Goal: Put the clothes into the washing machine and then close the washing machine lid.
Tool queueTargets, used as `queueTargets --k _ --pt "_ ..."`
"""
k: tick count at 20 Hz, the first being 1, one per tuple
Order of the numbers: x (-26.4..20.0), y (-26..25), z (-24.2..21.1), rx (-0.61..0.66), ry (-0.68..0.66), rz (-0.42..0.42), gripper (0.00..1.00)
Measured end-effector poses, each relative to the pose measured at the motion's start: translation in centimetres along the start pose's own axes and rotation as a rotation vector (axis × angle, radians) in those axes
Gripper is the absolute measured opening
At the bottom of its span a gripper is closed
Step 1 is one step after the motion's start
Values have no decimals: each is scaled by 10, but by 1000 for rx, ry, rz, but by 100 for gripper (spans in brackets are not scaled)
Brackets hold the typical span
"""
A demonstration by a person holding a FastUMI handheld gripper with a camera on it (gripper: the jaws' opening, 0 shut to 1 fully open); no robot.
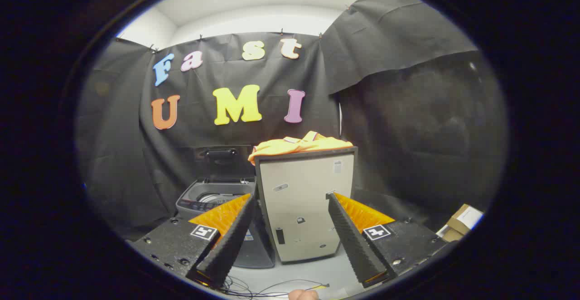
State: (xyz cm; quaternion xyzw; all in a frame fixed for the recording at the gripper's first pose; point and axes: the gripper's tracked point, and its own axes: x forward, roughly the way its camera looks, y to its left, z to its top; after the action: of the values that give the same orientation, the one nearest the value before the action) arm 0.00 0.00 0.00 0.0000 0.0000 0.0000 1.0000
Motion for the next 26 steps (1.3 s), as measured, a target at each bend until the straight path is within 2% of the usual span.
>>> queueTargets --k 10,26 --pt "0 14 2 -71 -7 26 100" --pt "17 29 9 -88 -4 29 100"
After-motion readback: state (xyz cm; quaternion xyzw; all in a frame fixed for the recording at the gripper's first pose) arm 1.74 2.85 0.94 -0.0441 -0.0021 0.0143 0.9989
